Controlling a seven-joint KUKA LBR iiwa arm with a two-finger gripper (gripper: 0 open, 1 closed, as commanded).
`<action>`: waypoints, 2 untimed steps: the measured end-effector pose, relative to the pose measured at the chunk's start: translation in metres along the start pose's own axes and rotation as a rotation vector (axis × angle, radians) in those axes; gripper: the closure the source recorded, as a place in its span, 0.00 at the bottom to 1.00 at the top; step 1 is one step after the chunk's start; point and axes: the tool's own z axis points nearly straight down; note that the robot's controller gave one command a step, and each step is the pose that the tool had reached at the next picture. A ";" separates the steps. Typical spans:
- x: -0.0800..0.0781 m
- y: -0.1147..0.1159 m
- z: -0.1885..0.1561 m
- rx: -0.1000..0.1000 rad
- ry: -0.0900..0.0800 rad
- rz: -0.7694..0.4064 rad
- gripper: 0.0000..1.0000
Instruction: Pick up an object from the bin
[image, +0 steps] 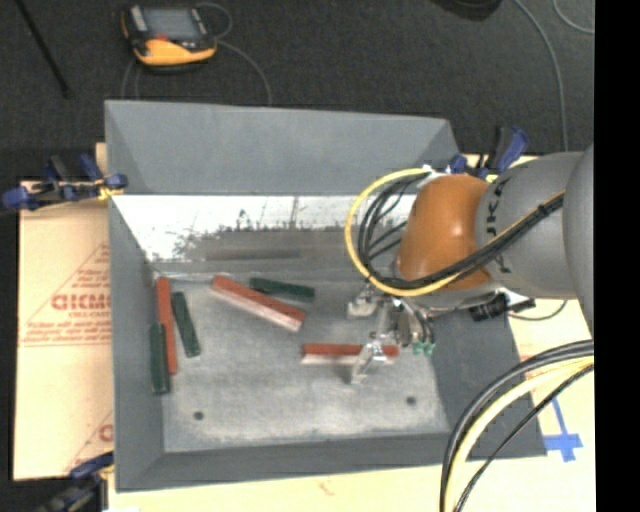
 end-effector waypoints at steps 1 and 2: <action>0.013 0.017 -0.026 0.001 -0.004 -0.028 0.00; 0.010 0.017 0.011 0.000 -0.006 0.021 0.00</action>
Offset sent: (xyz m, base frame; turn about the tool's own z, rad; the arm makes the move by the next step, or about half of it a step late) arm -0.0092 0.0195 -0.0198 0.0315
